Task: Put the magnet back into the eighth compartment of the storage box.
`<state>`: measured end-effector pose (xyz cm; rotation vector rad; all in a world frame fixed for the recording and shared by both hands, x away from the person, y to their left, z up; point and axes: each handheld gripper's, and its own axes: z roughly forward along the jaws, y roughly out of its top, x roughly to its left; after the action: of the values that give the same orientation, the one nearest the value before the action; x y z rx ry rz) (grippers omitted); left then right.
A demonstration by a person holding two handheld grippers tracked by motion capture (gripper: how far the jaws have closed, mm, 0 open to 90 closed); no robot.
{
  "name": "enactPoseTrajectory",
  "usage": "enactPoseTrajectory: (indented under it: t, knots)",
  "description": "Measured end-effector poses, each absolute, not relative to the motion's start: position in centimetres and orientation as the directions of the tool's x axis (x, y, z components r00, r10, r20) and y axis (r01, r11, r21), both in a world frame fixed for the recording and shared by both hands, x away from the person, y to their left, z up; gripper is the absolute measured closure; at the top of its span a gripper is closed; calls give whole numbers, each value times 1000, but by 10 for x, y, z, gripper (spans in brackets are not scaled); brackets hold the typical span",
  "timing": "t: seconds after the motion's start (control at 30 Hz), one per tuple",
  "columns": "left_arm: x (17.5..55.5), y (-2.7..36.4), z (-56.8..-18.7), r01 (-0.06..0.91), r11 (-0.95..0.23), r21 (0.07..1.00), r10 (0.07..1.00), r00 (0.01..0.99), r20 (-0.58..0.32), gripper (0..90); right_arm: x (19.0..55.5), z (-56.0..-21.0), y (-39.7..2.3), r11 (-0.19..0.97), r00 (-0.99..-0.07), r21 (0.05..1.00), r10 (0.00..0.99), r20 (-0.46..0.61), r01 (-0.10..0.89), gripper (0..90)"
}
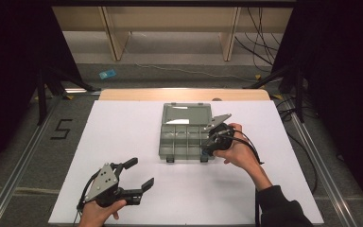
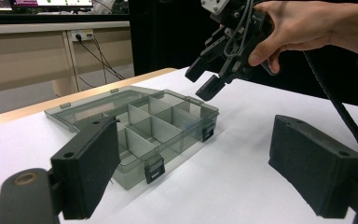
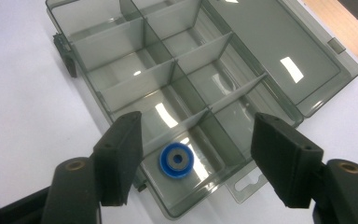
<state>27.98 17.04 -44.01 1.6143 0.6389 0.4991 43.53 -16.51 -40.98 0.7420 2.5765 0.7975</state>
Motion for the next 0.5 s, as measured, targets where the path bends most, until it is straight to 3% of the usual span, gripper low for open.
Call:
enactPoseTrajectory:
  t: [0.5]
  knots:
    - [280, 171, -440, 120, -79, 990, 658, 752, -39, 159, 425, -402, -163, 649, -798, 680, 582, -156, 340, 326]
